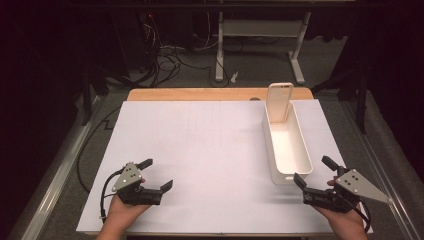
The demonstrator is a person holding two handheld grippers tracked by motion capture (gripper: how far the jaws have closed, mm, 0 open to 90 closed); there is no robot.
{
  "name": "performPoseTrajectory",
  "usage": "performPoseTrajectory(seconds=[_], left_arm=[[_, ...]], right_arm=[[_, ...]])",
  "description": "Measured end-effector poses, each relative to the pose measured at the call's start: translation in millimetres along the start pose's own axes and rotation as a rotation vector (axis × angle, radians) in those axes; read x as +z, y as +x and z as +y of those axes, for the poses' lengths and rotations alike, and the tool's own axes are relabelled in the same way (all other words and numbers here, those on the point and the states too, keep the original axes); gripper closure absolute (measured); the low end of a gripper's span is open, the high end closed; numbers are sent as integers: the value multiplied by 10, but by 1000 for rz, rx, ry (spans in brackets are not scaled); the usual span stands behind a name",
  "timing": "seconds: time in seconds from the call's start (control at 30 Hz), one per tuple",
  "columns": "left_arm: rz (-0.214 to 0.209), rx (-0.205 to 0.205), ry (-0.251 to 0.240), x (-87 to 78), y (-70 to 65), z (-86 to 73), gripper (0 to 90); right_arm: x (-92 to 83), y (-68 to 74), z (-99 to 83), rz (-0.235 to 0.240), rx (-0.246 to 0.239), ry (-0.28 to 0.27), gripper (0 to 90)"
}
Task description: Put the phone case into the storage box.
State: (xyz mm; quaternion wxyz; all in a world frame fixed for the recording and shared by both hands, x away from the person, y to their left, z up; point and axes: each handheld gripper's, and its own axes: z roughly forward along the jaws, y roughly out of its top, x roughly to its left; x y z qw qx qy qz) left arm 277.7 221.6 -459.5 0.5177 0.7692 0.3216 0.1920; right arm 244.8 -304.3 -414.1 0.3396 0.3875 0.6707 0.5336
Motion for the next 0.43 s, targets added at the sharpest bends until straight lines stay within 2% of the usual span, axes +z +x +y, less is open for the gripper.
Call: performPoseTrajectory(seconds=[0.43], left_arm=[[-1,0,-4,-5,0,1,16]], right_arm=[[4,6,-4,-9,-3,3,1]])
